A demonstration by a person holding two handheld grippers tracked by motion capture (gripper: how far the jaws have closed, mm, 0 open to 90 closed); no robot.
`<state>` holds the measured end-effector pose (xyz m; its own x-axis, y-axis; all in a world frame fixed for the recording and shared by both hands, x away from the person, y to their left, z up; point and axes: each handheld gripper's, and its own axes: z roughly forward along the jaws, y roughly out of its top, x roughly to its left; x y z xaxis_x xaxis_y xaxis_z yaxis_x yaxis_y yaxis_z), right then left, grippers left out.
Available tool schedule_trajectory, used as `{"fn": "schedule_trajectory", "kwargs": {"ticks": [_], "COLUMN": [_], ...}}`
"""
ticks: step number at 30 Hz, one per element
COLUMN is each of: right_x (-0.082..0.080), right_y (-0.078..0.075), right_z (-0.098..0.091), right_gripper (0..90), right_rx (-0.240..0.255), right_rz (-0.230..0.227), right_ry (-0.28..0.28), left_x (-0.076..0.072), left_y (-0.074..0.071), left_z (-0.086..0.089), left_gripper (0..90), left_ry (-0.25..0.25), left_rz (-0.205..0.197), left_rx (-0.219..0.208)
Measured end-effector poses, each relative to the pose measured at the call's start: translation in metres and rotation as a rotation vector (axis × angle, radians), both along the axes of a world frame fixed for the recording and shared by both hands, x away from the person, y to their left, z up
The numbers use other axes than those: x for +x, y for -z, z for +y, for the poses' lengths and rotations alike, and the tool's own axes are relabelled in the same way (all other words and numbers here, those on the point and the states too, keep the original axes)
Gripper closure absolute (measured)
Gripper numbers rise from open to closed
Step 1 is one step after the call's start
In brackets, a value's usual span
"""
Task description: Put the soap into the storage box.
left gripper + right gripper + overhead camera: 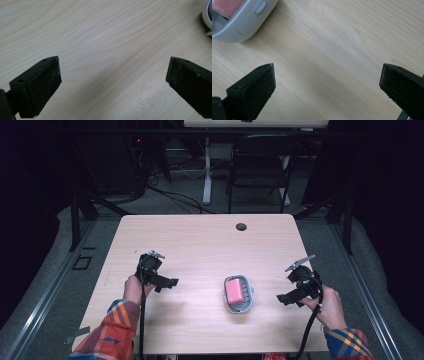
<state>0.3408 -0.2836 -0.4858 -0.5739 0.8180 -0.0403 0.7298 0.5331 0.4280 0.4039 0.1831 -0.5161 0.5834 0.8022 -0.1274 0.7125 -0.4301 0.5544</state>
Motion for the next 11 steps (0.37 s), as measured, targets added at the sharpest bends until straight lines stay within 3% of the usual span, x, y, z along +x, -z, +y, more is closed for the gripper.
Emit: {"fn": "schedule_trajectory", "kwargs": {"ticks": [1, 2, 5, 6, 8, 11], "right_x": [-0.003, -0.005, -0.006, -0.006, -0.004, -0.004], "right_y": [0.003, 0.008, 0.014, 0.016, 0.018, 0.018], "right_z": [-0.003, -0.008, -0.010, -0.010, -0.010, -0.009], "right_gripper": [0.0, 0.0, 0.0, 0.0, 0.0, 0.0], "right_rx": [0.000, 0.037, 0.048, 0.055, 0.026, 0.033], "right_rz": [-0.012, -0.012, -0.010, 0.013, 0.039, 0.012], "right_ry": [-0.003, -0.001, -0.003, -0.022, -0.034, -0.063], "left_x": [0.000, 0.000, 0.000, 0.000, 0.000, 0.000], "left_y": [0.000, 0.000, 0.000, 0.000, 0.000, 0.000], "left_z": [0.000, -0.001, -0.001, -0.001, -0.001, -0.001], "left_gripper": [0.0, 0.0, 0.0, 0.0, 0.0, 0.0], "left_ry": [0.002, 0.002, 0.007, 0.007, 0.004, 0.005], "left_rz": [0.000, -0.001, 0.001, 0.000, -0.001, -0.002], "left_rx": [0.000, 0.002, 0.001, 0.001, 0.000, 0.000]}}
